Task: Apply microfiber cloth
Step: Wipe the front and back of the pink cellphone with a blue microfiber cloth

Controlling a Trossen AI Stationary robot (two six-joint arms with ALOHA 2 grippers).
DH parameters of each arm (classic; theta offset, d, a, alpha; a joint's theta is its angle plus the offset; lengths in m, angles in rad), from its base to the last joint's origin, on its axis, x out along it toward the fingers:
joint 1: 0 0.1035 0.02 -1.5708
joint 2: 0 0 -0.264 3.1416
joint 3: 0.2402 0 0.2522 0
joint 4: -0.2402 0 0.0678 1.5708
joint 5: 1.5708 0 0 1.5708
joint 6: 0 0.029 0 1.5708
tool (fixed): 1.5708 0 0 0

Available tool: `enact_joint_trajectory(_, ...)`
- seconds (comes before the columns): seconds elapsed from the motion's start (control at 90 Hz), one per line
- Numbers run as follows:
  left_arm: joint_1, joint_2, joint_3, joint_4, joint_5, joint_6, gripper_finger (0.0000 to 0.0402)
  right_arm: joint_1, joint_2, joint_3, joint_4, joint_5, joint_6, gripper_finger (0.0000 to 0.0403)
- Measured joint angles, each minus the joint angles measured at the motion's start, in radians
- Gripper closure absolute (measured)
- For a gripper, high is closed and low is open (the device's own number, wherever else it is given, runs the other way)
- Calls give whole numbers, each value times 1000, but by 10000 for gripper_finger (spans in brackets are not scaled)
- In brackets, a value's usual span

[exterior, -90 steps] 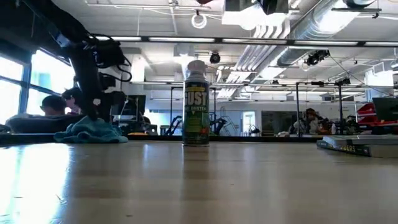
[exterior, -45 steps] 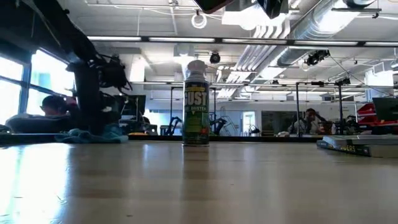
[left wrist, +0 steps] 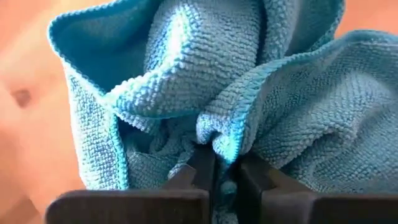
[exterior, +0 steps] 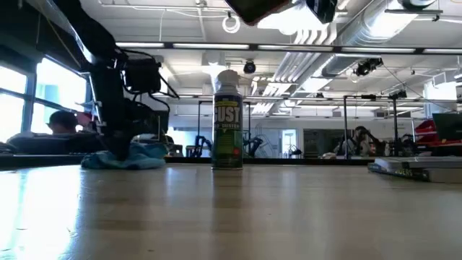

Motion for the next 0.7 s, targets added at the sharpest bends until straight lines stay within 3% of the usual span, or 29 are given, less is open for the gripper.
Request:
enact_joint_trajectory(0.322, -450, -163, -95, 77, -108, -176, 399, -6, 117, -10, -110, -6, 165, 402)
enact_joint_trajectory(0.511, -721, -293, -92, 217, -243, -129, 400, -43, 228, -10, -84, -30, 249, 402)
enact_joint_trajectory(0.7, -893, -335, -91, 531, -356, -6, 401, -104, 316, -10, 31, -102, 292, 402)
